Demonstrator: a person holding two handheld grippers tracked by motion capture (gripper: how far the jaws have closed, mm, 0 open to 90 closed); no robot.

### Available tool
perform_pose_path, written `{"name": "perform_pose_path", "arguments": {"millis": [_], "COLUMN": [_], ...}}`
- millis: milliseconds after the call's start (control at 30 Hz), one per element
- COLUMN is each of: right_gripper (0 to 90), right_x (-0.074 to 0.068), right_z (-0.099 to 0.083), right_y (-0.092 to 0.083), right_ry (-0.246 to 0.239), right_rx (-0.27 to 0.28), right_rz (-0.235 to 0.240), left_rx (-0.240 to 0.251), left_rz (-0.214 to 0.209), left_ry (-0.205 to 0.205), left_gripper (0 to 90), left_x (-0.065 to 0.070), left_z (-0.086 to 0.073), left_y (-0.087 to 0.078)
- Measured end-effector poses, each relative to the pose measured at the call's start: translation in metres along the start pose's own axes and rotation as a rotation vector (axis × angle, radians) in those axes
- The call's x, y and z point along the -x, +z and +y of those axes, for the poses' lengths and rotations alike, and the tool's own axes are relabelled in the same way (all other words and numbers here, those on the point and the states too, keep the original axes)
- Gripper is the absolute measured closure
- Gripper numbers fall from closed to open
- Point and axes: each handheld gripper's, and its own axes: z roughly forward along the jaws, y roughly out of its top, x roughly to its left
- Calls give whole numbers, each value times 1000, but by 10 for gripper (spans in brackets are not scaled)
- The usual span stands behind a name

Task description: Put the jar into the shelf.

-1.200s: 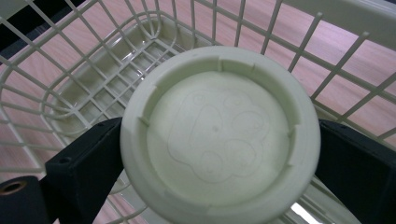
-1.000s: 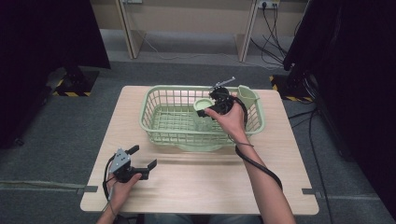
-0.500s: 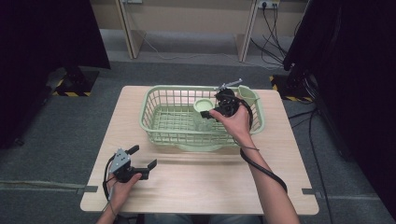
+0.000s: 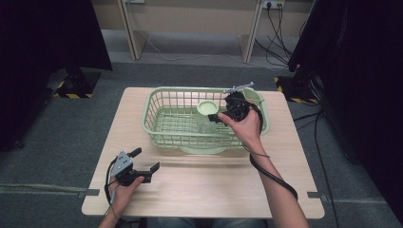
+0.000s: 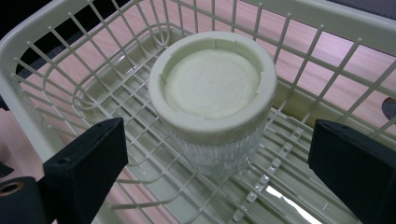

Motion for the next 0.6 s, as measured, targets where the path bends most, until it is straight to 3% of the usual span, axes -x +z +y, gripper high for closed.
{"name": "perform_pose_path", "arguments": {"millis": [600], "right_gripper": [47], "right_x": [0], "right_z": [-16], "right_y": [-22], "right_ry": [-5], "right_rx": [23], "right_rz": [-3], "left_rx": [1], "left_rz": [3], "left_ry": [4], "left_gripper": [12], "left_x": [0], "left_z": [0], "left_y": [0]}}
